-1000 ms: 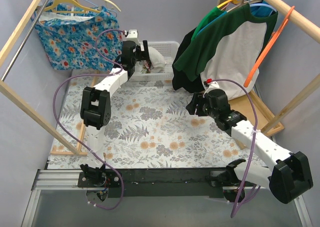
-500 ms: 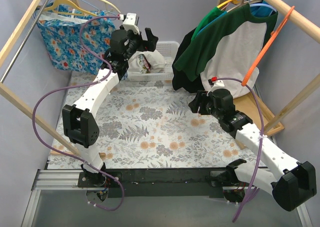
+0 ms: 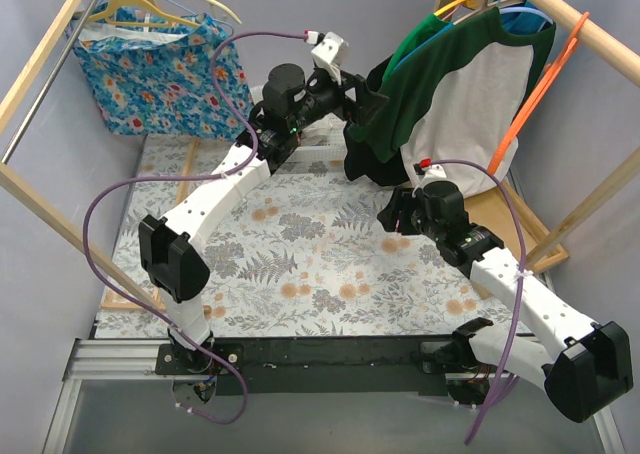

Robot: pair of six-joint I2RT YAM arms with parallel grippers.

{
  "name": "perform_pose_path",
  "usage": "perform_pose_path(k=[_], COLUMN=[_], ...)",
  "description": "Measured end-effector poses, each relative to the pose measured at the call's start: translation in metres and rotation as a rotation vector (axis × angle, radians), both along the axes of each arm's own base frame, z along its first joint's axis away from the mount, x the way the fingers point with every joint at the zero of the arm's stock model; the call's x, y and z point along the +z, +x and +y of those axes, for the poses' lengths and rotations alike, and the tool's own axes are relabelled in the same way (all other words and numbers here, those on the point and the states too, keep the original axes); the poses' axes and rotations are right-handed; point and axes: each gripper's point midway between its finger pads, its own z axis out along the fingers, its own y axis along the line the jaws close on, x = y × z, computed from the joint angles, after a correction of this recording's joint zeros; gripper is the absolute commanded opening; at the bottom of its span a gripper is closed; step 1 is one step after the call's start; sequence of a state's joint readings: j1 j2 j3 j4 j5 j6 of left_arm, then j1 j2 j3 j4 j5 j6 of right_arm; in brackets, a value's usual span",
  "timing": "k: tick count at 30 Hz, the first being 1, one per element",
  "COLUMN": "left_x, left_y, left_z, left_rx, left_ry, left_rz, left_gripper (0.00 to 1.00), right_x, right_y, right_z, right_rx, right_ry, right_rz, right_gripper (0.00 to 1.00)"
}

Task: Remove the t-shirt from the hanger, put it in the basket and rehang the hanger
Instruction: Pick up the hanger from the clothesline.

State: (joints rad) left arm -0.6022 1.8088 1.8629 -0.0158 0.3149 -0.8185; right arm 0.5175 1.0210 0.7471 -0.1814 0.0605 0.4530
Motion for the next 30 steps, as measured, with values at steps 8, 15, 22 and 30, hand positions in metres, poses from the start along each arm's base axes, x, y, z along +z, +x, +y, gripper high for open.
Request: perform_pose_path(k=[8,15,22,30], left_x=[0.031,0.089,0.105,0.031], left_y=[-0.035,-0.044,-0.022,0.012], left_z=[-0.040,-0.053,-0.076,-0.108], left_rx=[-0.059,-0.052,-0.030,-0.024], left_ry=[-0.061,-0.156,-0.196,-0.091], left_rz=[-0.113,-0.272,-0.368,-0.297], left_gripper=[0.75,0.77,0.77,0.57], right_x=[-0.011,-0.011,-0.016,-0.012], right_y=[-0.004,-0.006,-0.009,-0.011], right_z=[-0.002,0.001,0.001,0.000], right_rx=[0.004,0.018,0.029,0.034], right_ry=[-0.011,-0.004,-0.006,-0.006], right_rz=[0.024,0.028,0.035,0.016], right_gripper=[0.62,0.62,0.62,0.62])
